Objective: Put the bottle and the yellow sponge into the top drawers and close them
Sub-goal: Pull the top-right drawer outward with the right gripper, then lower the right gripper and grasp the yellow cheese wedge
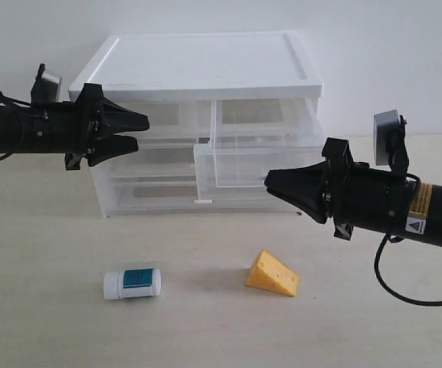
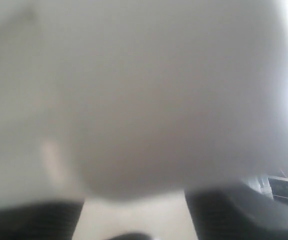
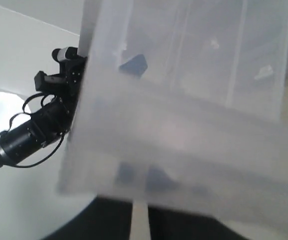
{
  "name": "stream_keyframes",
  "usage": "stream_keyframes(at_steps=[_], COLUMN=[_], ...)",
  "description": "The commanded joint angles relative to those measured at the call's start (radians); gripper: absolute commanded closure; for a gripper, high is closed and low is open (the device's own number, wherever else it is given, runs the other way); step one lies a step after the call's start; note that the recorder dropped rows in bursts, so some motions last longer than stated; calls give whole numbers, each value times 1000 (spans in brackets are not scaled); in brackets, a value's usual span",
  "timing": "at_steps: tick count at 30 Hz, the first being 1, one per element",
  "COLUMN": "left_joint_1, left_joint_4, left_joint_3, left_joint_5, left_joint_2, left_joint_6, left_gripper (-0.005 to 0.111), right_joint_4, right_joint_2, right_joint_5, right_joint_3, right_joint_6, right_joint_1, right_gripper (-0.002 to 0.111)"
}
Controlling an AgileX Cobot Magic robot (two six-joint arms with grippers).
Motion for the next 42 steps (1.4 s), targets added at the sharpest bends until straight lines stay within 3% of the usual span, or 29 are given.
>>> stream_keyframes(at_steps=[1, 4, 6, 13, 20, 29, 42], left_joint_1=[4, 4, 4, 4, 4, 4, 4], left_joint_4=[-44, -39, -36, -32, -32, -32, -11], left_joint_3=[-17, -17, -17, -17, -17, -17, -17], left_joint_5=[-134, -134, -132, -131, -133, -133, -133], left_joint_2=[5, 5, 5, 5, 5, 5, 5], left_joint_6=[25, 25, 25, 25, 25, 25, 25], left_gripper=[53, 53, 53, 53, 53, 53, 53], right_joint_4=[-71, -108, -152, -313, -384, -300, -97], right_joint_2=[-10, -10, -10, -10, -8, -6, -6], right_joint_5=[-19, -19, -19, -19, 266, 332, 539], right_joint_3=[-22, -22, -22, -22, -22, -22, -22], right_joint_6=[-25, -64, -116, -350, -531, -908, -1144], right_joint_1=[1, -1, -1, -1, -1, 1, 128], right_gripper=[85, 58, 51, 56, 56, 55, 55])
